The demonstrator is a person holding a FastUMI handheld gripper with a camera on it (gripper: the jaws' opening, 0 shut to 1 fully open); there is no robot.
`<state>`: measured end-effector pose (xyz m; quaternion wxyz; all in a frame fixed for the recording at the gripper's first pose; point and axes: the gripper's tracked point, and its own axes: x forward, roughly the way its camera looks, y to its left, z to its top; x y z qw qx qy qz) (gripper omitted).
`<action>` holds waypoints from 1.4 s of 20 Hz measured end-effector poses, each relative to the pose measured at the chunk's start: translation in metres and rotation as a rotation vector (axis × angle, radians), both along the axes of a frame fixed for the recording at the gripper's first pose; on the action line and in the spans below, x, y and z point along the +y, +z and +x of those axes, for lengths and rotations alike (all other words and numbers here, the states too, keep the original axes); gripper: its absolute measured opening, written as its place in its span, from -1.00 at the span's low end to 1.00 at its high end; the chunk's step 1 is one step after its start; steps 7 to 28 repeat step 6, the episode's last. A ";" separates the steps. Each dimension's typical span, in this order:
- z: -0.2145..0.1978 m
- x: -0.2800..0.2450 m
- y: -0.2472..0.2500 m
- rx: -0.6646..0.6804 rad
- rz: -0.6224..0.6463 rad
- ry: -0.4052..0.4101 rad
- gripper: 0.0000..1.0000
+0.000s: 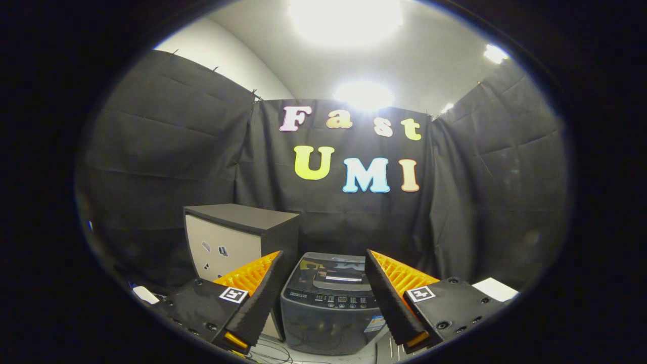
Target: Put the clothes into the washing machine and then close the washing machine lid.
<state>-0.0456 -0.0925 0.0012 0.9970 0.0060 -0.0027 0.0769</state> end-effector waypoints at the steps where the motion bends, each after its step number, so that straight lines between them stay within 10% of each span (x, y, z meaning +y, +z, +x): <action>1: -0.002 0.000 0.000 0.000 0.005 -0.002 0.96; 28: -0.012 -0.004 0.006 -0.013 0.003 0.001 0.96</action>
